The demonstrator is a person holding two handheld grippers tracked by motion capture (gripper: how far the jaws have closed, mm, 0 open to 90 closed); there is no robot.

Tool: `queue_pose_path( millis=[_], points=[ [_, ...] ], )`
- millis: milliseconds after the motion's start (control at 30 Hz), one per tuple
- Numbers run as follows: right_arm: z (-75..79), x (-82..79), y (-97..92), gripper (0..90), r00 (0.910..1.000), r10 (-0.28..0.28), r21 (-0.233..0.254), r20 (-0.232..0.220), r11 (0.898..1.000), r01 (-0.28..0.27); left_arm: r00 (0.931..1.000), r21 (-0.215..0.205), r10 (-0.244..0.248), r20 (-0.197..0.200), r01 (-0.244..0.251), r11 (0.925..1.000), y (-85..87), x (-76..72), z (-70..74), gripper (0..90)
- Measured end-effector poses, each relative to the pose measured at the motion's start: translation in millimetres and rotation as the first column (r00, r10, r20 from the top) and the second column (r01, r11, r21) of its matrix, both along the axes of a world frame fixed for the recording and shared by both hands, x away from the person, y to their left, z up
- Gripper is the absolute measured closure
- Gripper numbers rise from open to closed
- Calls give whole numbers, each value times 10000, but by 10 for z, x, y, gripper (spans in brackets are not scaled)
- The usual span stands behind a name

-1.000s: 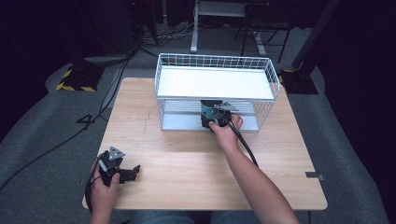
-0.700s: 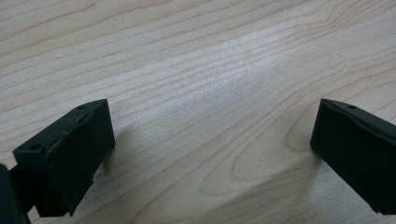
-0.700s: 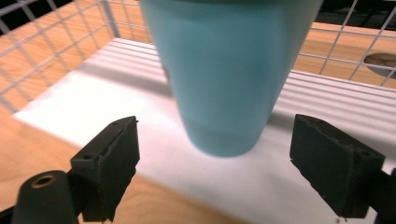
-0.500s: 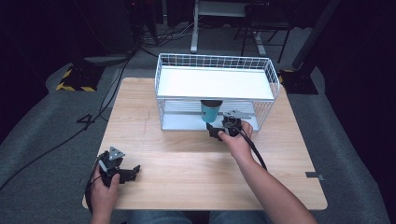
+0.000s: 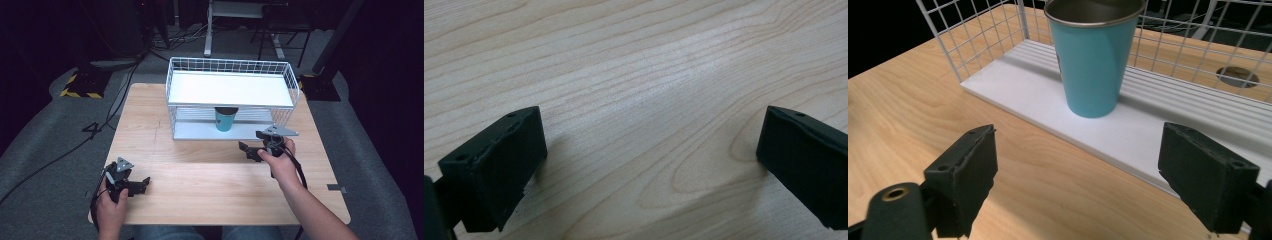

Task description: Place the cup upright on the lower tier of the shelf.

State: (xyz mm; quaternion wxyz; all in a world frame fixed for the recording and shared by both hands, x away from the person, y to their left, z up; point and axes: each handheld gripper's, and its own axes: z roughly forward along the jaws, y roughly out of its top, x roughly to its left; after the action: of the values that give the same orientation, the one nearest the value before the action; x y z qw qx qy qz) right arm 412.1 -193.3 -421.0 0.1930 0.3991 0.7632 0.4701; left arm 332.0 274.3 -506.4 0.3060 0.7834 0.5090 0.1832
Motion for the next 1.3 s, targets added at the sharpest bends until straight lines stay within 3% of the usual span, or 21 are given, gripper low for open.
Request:
queue_pose_path(
  millis=[200,467,767,1033,1200,1300],
  points=[
    [69,-163,-315,176,9995,251,322,-173,9992,-245,10000,-1,2,1,-2,10000,0,0,0,2],
    [90,-364,-653,176,9983,503,335,-289,9982,-493,10000,7,-1,-17,1,10000,-2,7,1,2],
    [101,-570,-955,166,9976,654,-66,-222,9978,-655,10000,12,-47,0,47,10000,-2,16,2,2],
    [-36,-714,-1211,167,9950,761,-318,-642,9964,-783,10000,5,-69,14,69,10000,-6,28,1,2],
    [-163,-818,-1334,165,9988,433,-212,-241,9988,-438,10000,16,-65,12,65,10000,-7,28,2,2],
    [-266,-829,-1371,162,9970,550,-736,-548,9955,-590,10000,8,-69,19,69,10000,-6,28,1,2]
  ],
)
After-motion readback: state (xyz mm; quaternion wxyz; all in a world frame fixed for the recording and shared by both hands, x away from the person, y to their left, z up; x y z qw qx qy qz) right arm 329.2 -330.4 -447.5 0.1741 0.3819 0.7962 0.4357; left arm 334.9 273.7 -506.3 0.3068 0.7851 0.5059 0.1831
